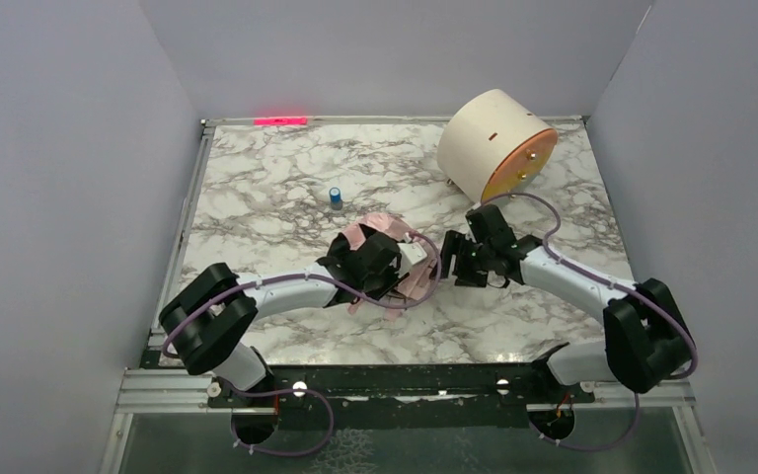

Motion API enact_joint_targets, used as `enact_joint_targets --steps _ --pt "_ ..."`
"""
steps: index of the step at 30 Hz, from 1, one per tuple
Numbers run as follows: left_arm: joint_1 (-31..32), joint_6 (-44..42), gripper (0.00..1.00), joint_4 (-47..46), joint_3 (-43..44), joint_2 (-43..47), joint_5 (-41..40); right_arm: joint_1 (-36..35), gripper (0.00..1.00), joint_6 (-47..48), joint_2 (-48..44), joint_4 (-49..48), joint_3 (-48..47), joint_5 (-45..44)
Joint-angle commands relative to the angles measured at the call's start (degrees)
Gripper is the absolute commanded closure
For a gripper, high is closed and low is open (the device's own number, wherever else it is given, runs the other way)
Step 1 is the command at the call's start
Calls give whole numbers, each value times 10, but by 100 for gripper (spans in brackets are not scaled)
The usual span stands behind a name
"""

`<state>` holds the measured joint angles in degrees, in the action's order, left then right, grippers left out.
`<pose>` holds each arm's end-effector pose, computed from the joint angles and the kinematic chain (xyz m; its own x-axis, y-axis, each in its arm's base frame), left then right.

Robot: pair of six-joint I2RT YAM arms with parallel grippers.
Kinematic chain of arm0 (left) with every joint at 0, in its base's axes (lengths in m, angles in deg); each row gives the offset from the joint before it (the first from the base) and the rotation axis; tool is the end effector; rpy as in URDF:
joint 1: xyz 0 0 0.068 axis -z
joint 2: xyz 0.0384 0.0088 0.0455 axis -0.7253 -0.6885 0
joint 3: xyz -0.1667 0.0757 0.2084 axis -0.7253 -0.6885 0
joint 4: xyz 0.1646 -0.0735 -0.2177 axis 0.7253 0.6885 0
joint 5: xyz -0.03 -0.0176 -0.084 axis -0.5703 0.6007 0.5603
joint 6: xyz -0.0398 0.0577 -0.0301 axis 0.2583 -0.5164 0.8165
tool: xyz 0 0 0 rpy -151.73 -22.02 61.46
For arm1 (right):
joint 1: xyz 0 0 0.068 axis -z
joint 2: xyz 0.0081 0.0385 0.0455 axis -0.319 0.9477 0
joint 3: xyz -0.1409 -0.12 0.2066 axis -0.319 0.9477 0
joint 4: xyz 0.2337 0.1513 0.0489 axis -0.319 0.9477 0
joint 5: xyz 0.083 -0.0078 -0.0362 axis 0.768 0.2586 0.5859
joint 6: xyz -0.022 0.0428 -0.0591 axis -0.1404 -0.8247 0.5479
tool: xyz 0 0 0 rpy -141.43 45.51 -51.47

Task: Put away the umbrella

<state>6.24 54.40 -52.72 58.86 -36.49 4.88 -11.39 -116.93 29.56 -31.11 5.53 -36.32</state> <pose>0.2074 -0.2636 0.1396 -0.3315 0.6949 -0.6381 0.8223 0.5444 0.1658 0.2482 0.1578 0.1463 -0.9355 0.1867 -0.3001 0.0275 0.8850 0.4648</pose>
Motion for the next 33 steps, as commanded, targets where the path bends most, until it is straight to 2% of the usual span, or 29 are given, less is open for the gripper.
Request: enact_joint_targets --steps 1,3,5,6,8,10,18,24,29,33 --pt "-16 67 78 2 1 24 59 3 29 -12 -74 1 7 -37" --pt "-17 123 75 -13 -7 37 71 3 30 -13 -103 -9 16 -40" --pt "-17 163 64 -33 -16 53 87 4 30 -9 -129 -30 28 -26" --pt "-17 179 56 -42 -20 63 94 4 30 -8 -140 -39 35 -17" --pt "-17 200 33 -57 -28 86 104 4 30 -6 -160 -53 45 2" --pt "-17 206 4 -48 -24 110 103 3 30 1 -180 -52 52 5" --pt "-31 196 1 27 -17 235 63 -14 32 -9 -259 -14 70 -44" --pt "-60 227 1 52 -47 281 24 -170 32 -105 -253 42 64 -188" --pt "-62 232 1 42 -63 288 43 -197 32 -151 -227 -22 95 -168" --pt "-62 223 1 51 -68 290 41 -197 32 -145 -205 -81 109 -157"
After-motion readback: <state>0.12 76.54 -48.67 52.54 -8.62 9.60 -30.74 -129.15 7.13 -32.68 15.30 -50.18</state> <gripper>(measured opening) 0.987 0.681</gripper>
